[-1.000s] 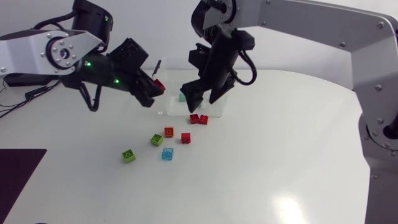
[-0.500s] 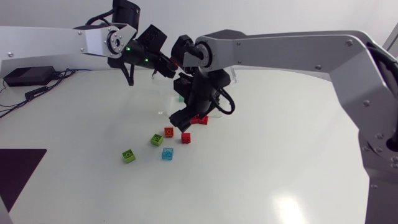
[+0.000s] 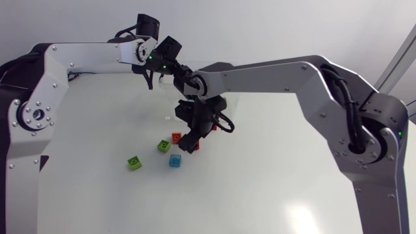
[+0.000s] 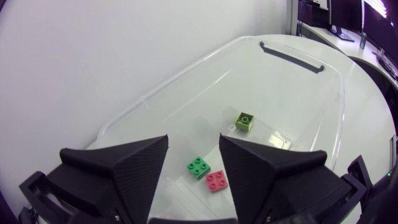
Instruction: Place the duplo bricks in the container
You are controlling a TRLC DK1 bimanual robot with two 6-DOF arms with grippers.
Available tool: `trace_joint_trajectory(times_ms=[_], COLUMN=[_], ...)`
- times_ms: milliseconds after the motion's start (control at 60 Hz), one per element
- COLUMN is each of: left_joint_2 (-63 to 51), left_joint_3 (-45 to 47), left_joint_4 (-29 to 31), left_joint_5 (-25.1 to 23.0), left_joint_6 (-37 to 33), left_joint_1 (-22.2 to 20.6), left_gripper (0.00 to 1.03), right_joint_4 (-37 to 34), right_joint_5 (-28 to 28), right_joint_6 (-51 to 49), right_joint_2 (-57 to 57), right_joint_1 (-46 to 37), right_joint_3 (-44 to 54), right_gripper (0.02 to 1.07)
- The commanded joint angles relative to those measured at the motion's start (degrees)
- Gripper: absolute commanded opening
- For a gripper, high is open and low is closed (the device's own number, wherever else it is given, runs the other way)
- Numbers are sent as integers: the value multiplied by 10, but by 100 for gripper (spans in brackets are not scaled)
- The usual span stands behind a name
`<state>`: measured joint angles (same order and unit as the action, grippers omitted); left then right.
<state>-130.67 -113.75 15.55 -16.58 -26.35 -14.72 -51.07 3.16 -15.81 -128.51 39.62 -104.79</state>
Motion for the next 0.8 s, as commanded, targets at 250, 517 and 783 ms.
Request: trace_joint_trajectory(times_ms=[250, 517, 783], left_joint_2=[12, 128, 207], left_joint_3=[17, 164, 249], left_joint_4=[4, -49, -77], left_joint_5=[-3, -3, -14], left_joint_6=[6, -11, -20], left_joint_1=[12, 29, 54], left_gripper=[84, 85, 88], right_joint_4=[2, -2, 12], right_joint_5=[0, 0, -3], right_joint_6=[-44, -47, -40], right_joint_2=[-67, -80, -39], right_joint_1=[-9, 7, 17], right_joint_3=[-43, -63, -10], right_gripper=[92, 59, 17])
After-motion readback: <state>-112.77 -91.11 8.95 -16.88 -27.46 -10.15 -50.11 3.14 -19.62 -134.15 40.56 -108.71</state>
